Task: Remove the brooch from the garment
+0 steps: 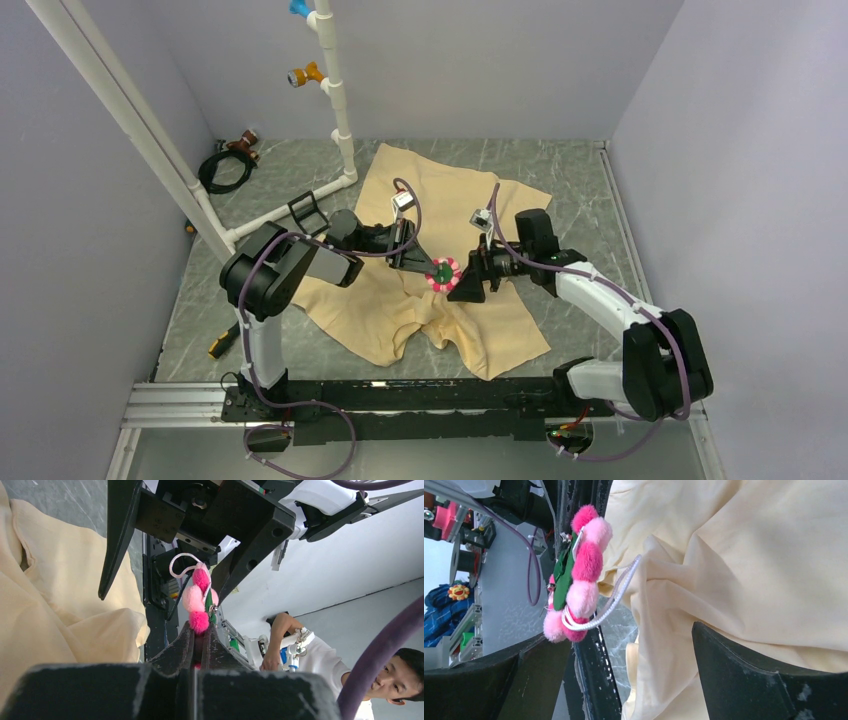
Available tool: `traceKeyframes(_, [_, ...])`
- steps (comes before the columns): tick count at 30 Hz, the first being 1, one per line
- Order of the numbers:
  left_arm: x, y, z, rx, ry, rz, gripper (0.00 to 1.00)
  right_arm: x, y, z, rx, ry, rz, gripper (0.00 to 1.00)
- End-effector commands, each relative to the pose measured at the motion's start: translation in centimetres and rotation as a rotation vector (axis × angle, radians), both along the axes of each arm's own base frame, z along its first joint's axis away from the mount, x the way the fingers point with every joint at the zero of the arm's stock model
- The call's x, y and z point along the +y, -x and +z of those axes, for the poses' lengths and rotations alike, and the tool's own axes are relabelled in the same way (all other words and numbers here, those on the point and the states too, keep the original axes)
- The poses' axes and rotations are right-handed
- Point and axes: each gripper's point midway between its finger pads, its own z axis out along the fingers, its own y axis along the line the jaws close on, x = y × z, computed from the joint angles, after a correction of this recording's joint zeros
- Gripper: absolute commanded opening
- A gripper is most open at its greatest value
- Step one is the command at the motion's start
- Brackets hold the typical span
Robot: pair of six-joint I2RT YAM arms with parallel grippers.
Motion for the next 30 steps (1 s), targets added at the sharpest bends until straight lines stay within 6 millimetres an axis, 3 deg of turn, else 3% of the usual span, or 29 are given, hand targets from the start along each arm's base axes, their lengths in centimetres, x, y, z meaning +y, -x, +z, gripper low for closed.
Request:
traceKeyframes(1, [-0.1, -0.5, 1.5, -0.071, 0.051, 0.022, 0.0, 1.2, -1.5, 1.1, -0.066, -0.01, -0.024, 0.91])
traceKeyframes(6, [-0.1, -0.9, 1.3, -0.059, 0.042, 0.045, 0.0, 2.4, -1.1, 1.2, -0.047, -0.001, -0.001, 0.93])
traceKeyframes(14, [0.1, -1.8, 1.0, -0.034, 0.035, 0.084, 0.0, 2.7, -1.2, 2.2, 0.006, -0.003, -0.045, 0.96])
traceKeyframes(30, [0.3, -1.3, 1.5, -0.087, 0.046, 0.08, 0.0, 2.9, -3.2, 4.7, 0.066, -0.114, -0.103, 0.95])
